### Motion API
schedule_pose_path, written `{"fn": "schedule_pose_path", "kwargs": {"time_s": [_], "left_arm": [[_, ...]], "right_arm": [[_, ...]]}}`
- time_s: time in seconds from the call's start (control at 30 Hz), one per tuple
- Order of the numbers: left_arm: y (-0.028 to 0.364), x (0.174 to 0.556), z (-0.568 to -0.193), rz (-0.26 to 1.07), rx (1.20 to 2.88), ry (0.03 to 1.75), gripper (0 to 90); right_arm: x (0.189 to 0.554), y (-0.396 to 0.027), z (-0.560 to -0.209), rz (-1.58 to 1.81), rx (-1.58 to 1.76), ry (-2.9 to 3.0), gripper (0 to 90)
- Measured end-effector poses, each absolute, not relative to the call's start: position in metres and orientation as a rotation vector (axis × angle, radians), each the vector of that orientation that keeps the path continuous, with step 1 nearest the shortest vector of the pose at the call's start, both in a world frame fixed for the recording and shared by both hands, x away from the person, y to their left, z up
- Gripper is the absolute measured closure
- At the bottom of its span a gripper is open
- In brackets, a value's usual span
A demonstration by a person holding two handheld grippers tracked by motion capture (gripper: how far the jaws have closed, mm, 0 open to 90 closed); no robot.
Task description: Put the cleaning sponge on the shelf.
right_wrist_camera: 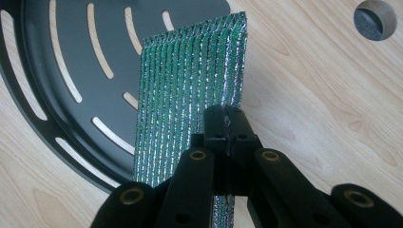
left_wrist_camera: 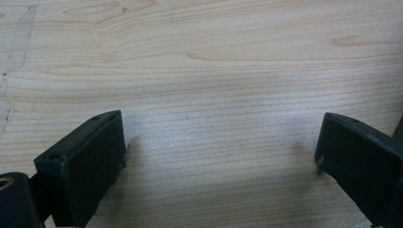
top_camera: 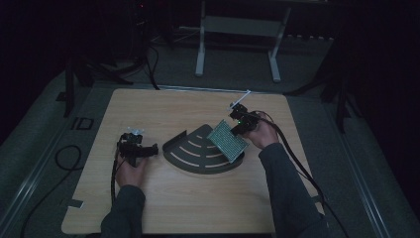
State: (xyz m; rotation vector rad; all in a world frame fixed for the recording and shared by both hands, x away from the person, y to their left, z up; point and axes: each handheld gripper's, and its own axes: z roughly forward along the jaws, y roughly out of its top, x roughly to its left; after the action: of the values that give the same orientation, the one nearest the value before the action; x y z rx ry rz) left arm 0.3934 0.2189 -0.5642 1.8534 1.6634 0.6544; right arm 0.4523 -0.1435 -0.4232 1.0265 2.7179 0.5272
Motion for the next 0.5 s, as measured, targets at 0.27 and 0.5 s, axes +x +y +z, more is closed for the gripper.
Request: {"fn": "schedule_pose_path", "kwargs": {"time_s": [0.27, 0.5], "left_arm": [[0.2188, 0.3936, -0.5642, 0.655, 1.853, 1.663, 3.4], [0.2186, 0.3937, -0.5643, 0.654, 1.851, 1.665, 3.4]], "right_arm": [[0.4515, -0.1377, -0.4293, 0.524, 1.019, 2.728, 89.6], [0.4514, -0.1348, -0.4332, 0.509, 1.011, 2.734, 89.6]]}}
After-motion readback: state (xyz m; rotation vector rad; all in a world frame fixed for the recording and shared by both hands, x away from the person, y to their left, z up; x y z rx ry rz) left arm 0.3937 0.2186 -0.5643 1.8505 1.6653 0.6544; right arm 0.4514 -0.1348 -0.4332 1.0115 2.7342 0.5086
